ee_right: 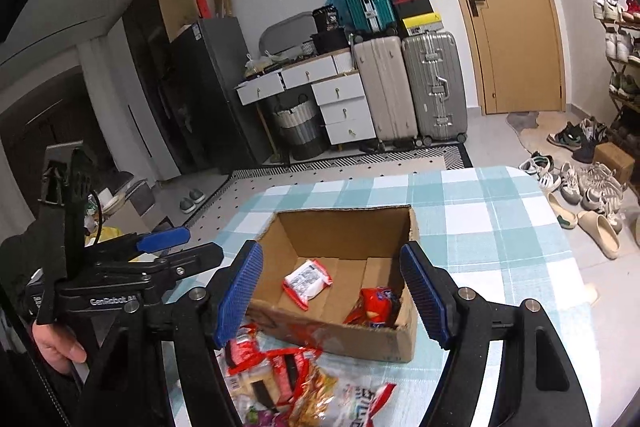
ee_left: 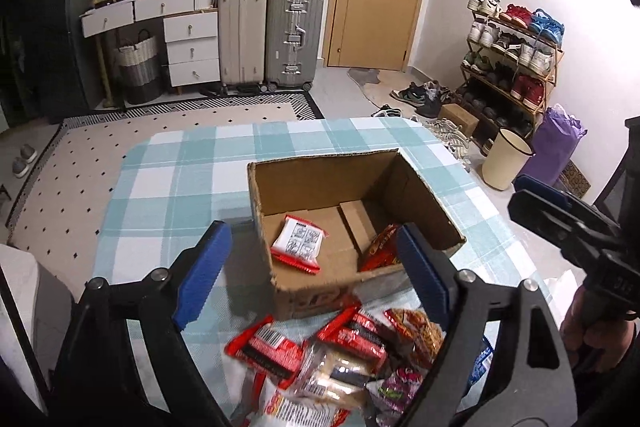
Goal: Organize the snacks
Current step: 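Withdraw both tools from the box back toward the snack pile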
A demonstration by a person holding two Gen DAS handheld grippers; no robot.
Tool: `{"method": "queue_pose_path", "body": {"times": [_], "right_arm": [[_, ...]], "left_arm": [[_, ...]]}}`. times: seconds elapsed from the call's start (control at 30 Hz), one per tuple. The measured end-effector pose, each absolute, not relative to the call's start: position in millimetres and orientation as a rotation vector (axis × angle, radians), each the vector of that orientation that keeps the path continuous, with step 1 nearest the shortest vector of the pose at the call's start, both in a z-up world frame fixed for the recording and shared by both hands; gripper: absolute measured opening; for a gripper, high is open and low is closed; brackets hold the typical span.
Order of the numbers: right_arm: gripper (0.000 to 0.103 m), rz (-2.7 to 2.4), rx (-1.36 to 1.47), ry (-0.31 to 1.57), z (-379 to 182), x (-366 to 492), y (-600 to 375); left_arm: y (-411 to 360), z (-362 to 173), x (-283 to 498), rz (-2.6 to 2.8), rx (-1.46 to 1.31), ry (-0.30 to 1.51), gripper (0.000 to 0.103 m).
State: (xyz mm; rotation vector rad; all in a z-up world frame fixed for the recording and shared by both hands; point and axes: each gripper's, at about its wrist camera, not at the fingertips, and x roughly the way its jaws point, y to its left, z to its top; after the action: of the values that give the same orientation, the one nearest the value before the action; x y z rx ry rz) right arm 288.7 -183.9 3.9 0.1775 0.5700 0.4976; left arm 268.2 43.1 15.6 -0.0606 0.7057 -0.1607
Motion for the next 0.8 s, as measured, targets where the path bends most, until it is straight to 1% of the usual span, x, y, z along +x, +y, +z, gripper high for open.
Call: {"method": "queue_pose_path", "body": {"times": [0.03,0.13,0.17,0.2,0.37,0.57,0.8], "right_arm": [[0.073,0.500,0.178,0.567,5.5,283.3,-183.7],[0.075,0.508,0.171,0.556,9.8,265.7,-181.2],[0.079,0.505,0.166,0.549,11.3,258.7,-180.5],[0.082,0.506,0.163,0.546,12.2,254.7,-179.7],[0.084,0.506,0.134,0.527,15.5,225.0,-176.0],[0.084,0.509,0.108,0.503,15.2,189.1,-174.8],[0.088,0.480,0.094,0.503,6.6,152.3,-178.7]], "left_arm": [[43.6,16.6,262.1,-0.153,-0.060,0.704,0.085],[46.6,19.5,244.2,-0.136,-0.061,0.694,0.092],[48.1,20.3,237.3,-0.127,-0.064,0.688,0.096],[50.1,21.2,229.7,-0.121,-0.070,0.680,0.098],[57.1,23.8,201.4,-0.097,-0.084,0.654,0.098],[59.3,19.4,173.9,-0.084,-0.076,0.657,0.102],[61.6,8.2,147.6,-0.056,-0.086,0.667,0.102]]}}
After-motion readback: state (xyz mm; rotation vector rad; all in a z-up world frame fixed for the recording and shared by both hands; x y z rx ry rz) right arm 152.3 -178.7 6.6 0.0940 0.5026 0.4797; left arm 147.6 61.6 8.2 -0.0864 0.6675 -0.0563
